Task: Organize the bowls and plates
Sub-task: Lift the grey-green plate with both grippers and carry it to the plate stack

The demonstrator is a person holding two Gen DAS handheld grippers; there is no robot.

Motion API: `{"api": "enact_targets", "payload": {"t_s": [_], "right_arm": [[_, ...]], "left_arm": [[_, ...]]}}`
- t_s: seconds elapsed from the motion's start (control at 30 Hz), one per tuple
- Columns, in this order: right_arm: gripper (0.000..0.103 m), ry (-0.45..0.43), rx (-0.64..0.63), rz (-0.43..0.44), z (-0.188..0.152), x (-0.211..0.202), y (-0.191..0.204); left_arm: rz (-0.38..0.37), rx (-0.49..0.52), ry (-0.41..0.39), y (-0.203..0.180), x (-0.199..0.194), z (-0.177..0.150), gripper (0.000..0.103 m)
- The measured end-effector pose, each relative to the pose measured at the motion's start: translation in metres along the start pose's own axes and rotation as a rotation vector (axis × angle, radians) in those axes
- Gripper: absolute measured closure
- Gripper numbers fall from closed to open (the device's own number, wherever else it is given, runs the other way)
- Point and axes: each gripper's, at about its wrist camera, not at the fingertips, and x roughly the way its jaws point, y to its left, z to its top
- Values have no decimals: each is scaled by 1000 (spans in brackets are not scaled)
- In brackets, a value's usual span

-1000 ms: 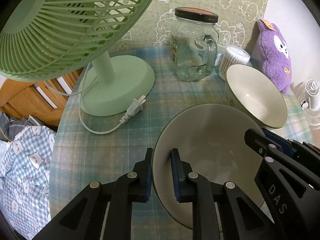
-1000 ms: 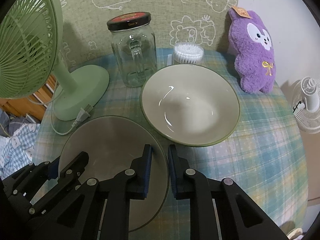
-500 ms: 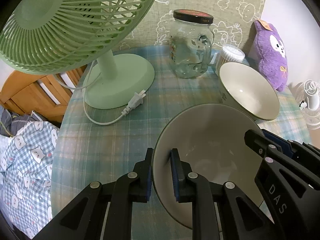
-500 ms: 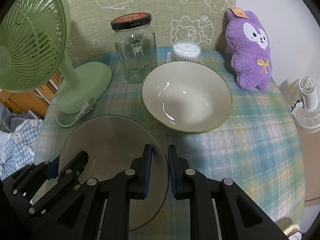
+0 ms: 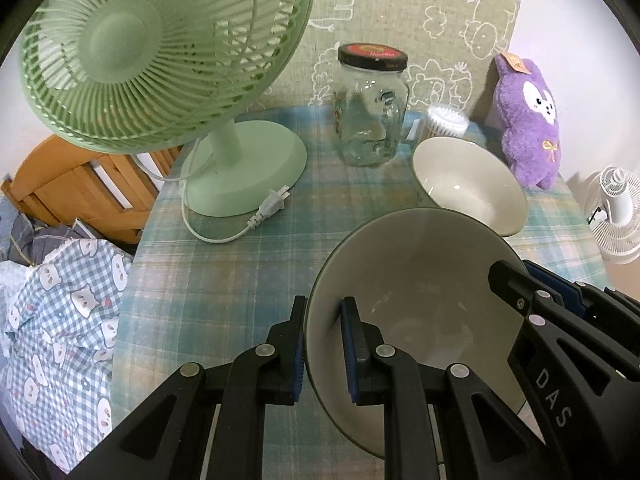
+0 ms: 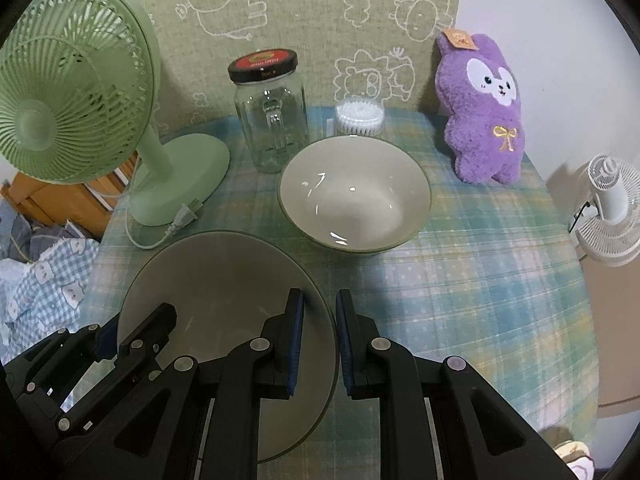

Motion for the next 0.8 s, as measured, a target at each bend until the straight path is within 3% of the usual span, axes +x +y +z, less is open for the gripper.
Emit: {"api": "enact_targets", "payload": {"t_s": [0.8], "right_arm": [[84,-67,-13,42,-17,-84,-15]], "left_arm": [[30,-43,-70,-17,-80,-17,90]]}}
